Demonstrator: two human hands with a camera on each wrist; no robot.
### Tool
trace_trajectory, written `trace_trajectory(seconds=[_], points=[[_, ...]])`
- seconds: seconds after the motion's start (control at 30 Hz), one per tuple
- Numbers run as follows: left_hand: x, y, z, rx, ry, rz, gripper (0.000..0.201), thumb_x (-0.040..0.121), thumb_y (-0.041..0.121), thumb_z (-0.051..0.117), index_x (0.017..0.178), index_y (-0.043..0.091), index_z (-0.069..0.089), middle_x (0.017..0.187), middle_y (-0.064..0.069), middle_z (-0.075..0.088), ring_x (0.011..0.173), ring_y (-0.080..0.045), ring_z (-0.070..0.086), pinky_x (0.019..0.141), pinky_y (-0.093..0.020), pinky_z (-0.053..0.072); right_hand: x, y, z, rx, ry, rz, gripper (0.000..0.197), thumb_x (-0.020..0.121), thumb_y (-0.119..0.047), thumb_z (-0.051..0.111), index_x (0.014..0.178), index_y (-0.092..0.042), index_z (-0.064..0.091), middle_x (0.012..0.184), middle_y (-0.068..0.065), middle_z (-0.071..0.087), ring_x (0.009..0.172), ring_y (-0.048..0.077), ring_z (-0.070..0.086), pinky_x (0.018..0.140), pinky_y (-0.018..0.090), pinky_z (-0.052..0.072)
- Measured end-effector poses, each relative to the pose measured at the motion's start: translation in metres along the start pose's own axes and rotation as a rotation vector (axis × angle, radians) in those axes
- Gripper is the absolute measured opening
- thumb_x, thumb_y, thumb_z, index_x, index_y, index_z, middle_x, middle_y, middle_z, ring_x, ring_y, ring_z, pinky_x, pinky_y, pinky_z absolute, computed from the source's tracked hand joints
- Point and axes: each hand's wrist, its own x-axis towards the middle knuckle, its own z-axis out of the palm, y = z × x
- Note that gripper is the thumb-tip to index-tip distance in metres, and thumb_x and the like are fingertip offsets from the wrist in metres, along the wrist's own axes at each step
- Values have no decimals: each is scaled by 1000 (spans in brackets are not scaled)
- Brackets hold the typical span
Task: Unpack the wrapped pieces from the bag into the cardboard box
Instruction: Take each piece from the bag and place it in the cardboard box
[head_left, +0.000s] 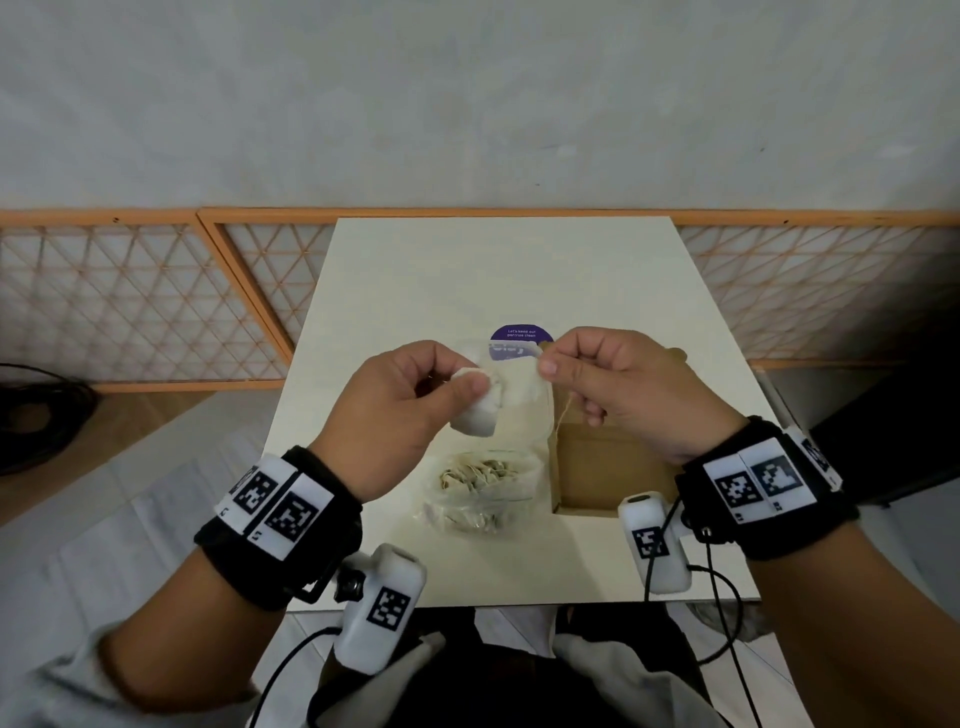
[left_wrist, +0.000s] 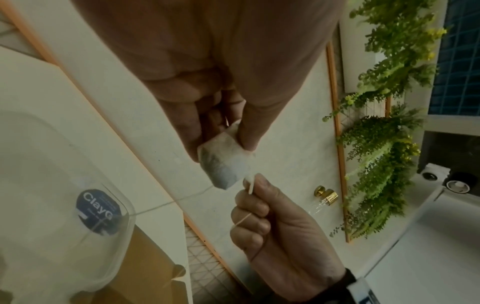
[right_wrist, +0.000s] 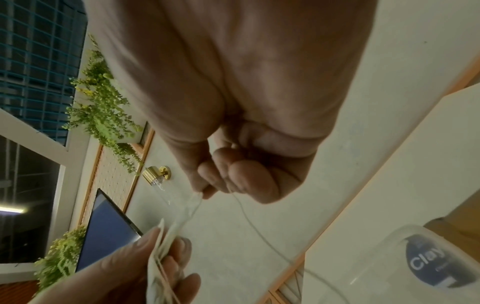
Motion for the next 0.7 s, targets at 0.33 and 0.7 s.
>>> trace_trajectory(seconds=[0.33, 0.7], points=[[-3, 6, 3, 515, -167, 130, 9, 91, 43, 74, 87, 34, 73, 142, 31, 49, 101, 1, 65, 83, -20, 45, -3, -45, -4, -739, -135, -126, 16, 102, -32, 64, 94, -20, 71, 58, -37, 54, 60, -7, 54, 60, 16, 35], [3, 15, 20, 136, -147, 191, 7, 92, 18, 77, 97, 15, 73, 88, -4, 78, 85, -21, 76, 87, -48, 61, -8, -66, -9, -640, -175, -172, 17, 105, -25, 58, 96, -24, 71, 68, -29, 60, 64, -2, 54, 60, 11, 38]])
